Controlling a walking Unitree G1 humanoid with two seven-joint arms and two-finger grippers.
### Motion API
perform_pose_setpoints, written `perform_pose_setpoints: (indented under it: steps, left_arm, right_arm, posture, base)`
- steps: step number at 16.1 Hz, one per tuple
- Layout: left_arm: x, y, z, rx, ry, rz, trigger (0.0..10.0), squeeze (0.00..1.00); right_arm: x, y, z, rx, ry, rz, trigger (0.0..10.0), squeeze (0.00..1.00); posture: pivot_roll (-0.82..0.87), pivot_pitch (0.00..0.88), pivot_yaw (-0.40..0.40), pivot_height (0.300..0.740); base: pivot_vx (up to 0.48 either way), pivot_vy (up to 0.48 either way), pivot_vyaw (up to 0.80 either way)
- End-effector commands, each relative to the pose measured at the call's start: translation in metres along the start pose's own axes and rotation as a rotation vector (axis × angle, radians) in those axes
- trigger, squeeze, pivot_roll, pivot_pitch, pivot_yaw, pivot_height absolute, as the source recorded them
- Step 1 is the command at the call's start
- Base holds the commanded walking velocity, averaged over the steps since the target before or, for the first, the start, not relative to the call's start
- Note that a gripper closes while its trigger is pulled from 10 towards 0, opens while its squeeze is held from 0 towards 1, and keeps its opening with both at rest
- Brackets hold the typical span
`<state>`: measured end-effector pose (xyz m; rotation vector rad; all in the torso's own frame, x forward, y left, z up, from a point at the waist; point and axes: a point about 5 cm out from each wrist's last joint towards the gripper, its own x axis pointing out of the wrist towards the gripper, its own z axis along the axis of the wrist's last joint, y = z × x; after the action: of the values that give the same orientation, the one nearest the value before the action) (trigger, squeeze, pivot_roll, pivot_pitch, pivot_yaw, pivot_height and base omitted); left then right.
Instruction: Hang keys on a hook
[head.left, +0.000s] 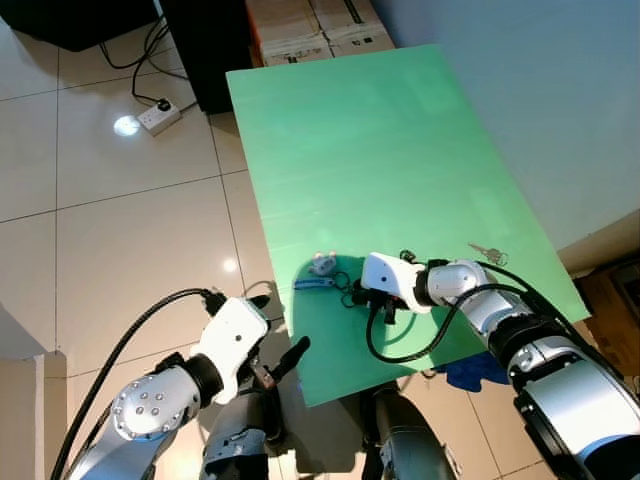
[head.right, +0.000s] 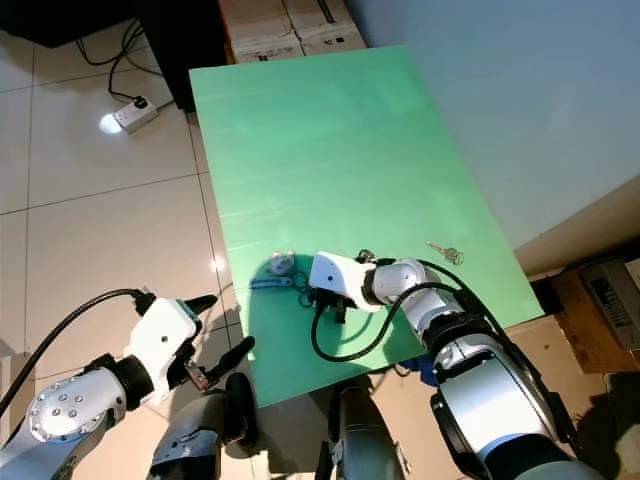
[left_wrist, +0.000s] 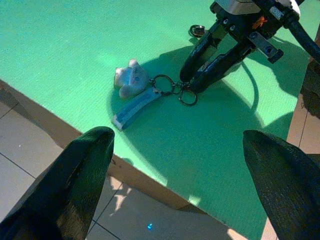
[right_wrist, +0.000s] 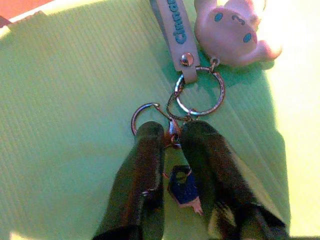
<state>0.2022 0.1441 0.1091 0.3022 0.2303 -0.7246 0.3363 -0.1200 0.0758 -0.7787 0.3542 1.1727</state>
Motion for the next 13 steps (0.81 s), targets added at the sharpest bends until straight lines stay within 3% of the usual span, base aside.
perform_pose_setpoints:
  steps: [1,4,5,9,10,11,12,13]
  left_arm:
    - [-0.003,-0.003,-0.001,-0.006,0.011,-0.012,10.0,0.0]
    - [-0.002,-0.004,0.0,-0.006,0.01,-0.012,10.0,0.0]
    - [-0.002,-0.006,0.001,-0.008,0.007,-0.012,10.0,0.0]
    - [0.0,-0.005,0.0,-0.007,0.007,-0.017,10.0,0.0]
    - [0.0,-0.004,0.0,-0.007,0.007,-0.018,10.0,0.0]
    - [0.0,-0.004,-0.001,-0.006,0.008,-0.019,10.0,0.0]
    - [0.0,-0.004,-0.001,-0.005,0.009,-0.019,10.0,0.0]
    - [0.0,-0.003,-0.001,-0.003,0.009,-0.019,10.0,0.0]
  right_arm:
    - [-0.002,0.008,-0.011,0.054,0.009,0.023,0.0,0.0]
    - [-0.009,0.0,-0.008,0.092,-0.036,0.014,0.0,0.0]
    - [-0.016,-0.01,0.0,0.141,-0.108,0.005,0.0,0.0]
    - [-0.022,-0.017,0.003,0.119,-0.114,0.015,0.0,0.0]
    - [-0.022,-0.017,0.002,0.117,-0.104,0.019,1.5,0.0]
    - [-0.022,-0.015,0.0,0.116,-0.086,0.024,10.0,0.42]
    - [-0.022,-0.013,-0.003,0.099,-0.058,0.038,10.0,1.0]
    - [-0.022,-0.012,-0.005,0.077,-0.039,0.042,10.0,1.0]
  posture:
    - [-0.02,0.345,-0.028,0.74]
    - [-0.02,0.349,-0.03,0.74]
    - [-0.02,0.349,-0.03,0.74]
    - [-0.03,0.347,-0.021,0.74]
    - [-0.03,0.346,-0.021,0.74]
    - [-0.03,0.346,-0.019,0.74]
    - [-0.02,0.347,-0.019,0.74]
    - [-0.02,0.349,-0.02,0.74]
  base:
    - [0.0,0.0,0.0]
    - [0.0,0.0,0.0]
    - [0.0,0.0,0.0]
    - [0.0,0.0,0.0]
    - [0.0,0.0,0.0]
    - [0.0,0.0,0.0]
    - [0.0,0.0,0.0]
    - [0.0,0.0,0.0]
